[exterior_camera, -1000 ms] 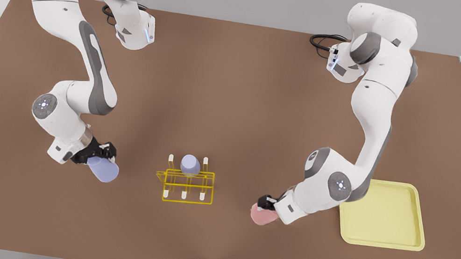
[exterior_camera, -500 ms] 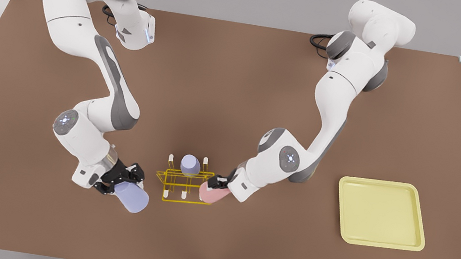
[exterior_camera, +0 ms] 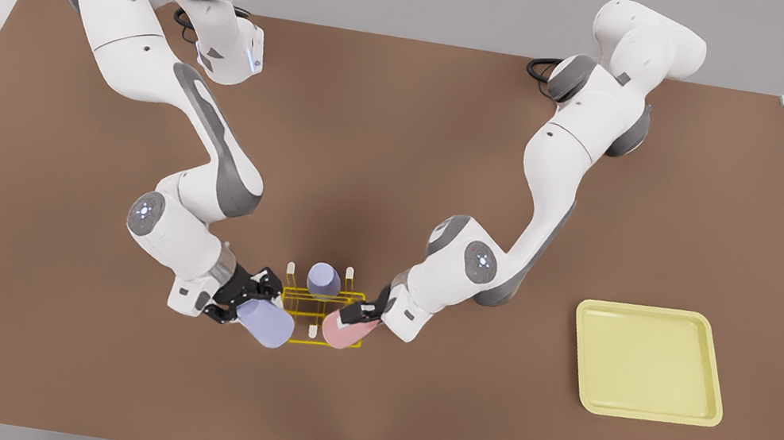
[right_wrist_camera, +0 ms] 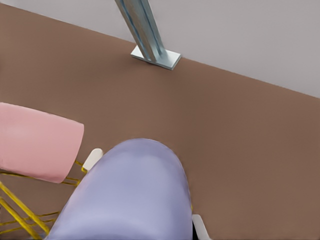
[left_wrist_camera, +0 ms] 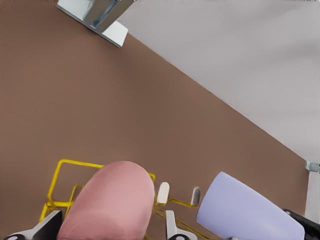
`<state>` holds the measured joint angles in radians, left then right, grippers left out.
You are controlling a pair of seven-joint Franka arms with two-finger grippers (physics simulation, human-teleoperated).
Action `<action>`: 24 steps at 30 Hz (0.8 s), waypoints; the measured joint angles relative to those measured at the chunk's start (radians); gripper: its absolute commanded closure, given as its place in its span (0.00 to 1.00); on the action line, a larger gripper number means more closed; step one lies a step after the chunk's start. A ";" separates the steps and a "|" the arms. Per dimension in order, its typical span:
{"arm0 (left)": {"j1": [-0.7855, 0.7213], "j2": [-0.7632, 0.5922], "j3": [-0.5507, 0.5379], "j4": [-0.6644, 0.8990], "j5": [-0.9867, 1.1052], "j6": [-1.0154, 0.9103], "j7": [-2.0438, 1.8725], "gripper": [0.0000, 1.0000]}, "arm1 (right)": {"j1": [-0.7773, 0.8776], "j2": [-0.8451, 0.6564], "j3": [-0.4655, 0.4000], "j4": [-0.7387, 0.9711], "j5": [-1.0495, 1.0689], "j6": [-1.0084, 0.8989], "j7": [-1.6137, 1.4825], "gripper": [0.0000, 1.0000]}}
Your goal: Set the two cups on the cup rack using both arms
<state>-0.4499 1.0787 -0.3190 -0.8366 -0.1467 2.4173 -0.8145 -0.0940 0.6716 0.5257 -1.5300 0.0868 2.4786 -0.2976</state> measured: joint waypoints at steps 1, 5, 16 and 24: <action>0.000 0.000 0.000 0.000 0.000 0.004 -0.007 0.00 | -0.007 0.000 0.005 -0.001 0.000 -0.005 -0.003 0.17; 0.003 -0.004 0.000 0.000 -0.001 0.015 -0.032 0.00 | -0.009 0.007 0.011 -0.001 -0.001 -0.022 -0.013 0.00; 0.497 -0.785 0.087 -0.504 0.270 -0.765 0.216 0.00 | 0.008 0.016 0.016 0.305 -0.003 -0.186 -0.023 0.00; 0.508 -0.774 0.067 -0.566 0.182 -0.938 0.437 0.00 | -0.158 -0.164 -0.182 0.418 -0.233 -0.790 0.086 0.00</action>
<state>0.0576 0.3043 -0.2523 -1.4025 0.0355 1.4796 -0.3777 -0.2517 0.5075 0.3435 -1.1124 -0.1461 1.6888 -0.2119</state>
